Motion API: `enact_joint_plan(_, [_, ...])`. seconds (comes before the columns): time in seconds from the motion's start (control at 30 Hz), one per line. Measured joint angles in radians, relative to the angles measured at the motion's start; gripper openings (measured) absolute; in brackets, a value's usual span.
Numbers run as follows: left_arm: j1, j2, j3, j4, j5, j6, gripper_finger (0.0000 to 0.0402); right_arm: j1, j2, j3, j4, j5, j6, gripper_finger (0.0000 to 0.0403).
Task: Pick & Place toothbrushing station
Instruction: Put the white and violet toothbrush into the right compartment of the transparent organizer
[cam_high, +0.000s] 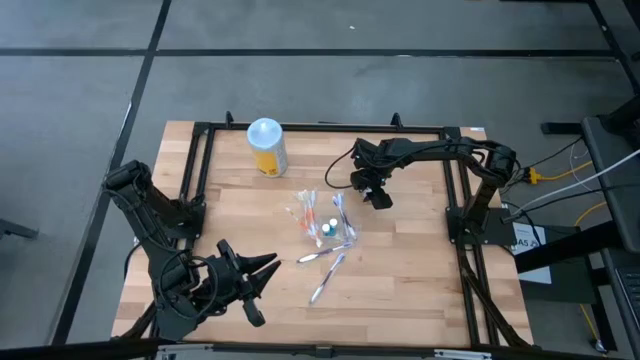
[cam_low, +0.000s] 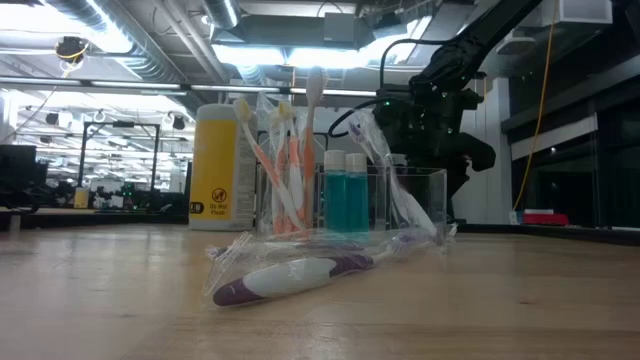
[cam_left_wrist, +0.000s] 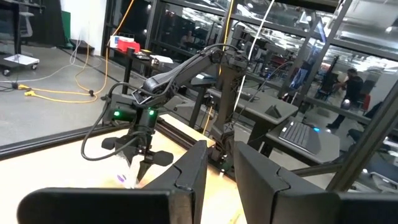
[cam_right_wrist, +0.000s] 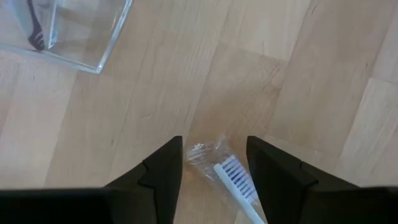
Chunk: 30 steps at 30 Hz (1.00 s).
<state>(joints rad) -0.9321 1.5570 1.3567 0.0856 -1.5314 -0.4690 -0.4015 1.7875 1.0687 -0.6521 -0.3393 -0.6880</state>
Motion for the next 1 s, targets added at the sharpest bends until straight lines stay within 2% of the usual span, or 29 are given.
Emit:
enact_joint_plan(0.2, [0.000,0.000,0.000,0.000,0.000,0.000,0.0074,0.004,0.023,0.000,0.013,0.007,0.000,0.0182])
enact_joint_plan(0.5, [0.000,0.000,0.000,0.000,0.000,-0.008,0.0074,0.018,0.071,0.002,0.031,0.035,-0.001,0.0151])
enact_joint_plan(0.67, [0.000,0.000,0.000,0.000,0.000,-0.013,0.0074,0.017,0.072,0.002,0.043,0.049,-0.017,0.0105])
enact_joint_plan(0.87, [0.000,0.000,0.000,0.000,0.000,-0.016,0.0074,0.018,0.072,0.002,0.060,0.066,-0.026,0.0013])
enact_joint_plan(1.0, [0.000,0.000,0.000,0.000,0.000,-0.018,0.0074,0.018,0.073,0.002,0.059,0.066,-0.005,0.0007])
